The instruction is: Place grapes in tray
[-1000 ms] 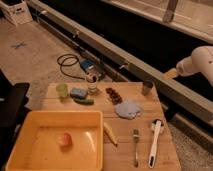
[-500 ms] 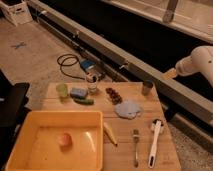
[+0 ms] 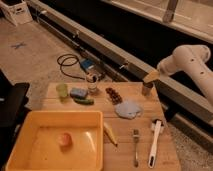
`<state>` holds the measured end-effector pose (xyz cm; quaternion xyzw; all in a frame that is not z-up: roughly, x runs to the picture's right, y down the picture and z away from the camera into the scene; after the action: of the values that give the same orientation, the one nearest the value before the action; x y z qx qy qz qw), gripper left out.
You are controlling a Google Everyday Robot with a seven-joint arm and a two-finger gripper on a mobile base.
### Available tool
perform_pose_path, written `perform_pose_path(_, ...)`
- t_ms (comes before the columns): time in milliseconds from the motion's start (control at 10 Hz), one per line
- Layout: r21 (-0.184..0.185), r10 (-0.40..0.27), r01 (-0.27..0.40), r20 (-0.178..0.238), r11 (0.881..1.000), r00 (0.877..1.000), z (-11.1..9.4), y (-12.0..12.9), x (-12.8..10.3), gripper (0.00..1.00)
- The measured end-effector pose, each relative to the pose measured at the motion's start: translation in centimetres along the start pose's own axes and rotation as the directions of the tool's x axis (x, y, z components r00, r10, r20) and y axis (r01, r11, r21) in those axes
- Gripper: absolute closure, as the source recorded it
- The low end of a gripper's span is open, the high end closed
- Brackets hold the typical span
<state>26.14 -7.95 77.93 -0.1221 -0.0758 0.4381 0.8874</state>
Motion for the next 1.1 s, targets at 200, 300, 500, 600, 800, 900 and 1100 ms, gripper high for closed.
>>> perform_pose_path(200, -0.079, -0.075, 0.076, 0.016, 0.994, 0.997, 0.9, 3.0, -1.8, 0.2)
perform_pose_path(300, -0.132, -0.135, 0.139, 0.036, 0.982, 0.99, 1.3, 5.3, -3.1, 0.2)
perform_pose_path(500, -0.173, -0.224, 0.229, 0.052, 0.958, 0.973, 1.4, 7.9, -3.8, 0.2)
perform_pose_path(600, -0.178, -0.235, 0.241, 0.054, 0.954, 0.97, 1.4, 8.3, -3.9, 0.2)
perform_pose_path(800, -0.176, -0.233, 0.239, 0.053, 0.955, 0.971, 1.3, 8.2, -3.8, 0.2)
perform_pose_path(900, -0.179, -0.229, 0.235, 0.052, 0.955, 0.972, 1.4, 8.1, -3.7, 0.2)
perform_pose_path(1100, -0.24, -0.207, 0.221, 0.081, 0.945, 0.975, 2.6, 8.5, -2.7, 0.2)
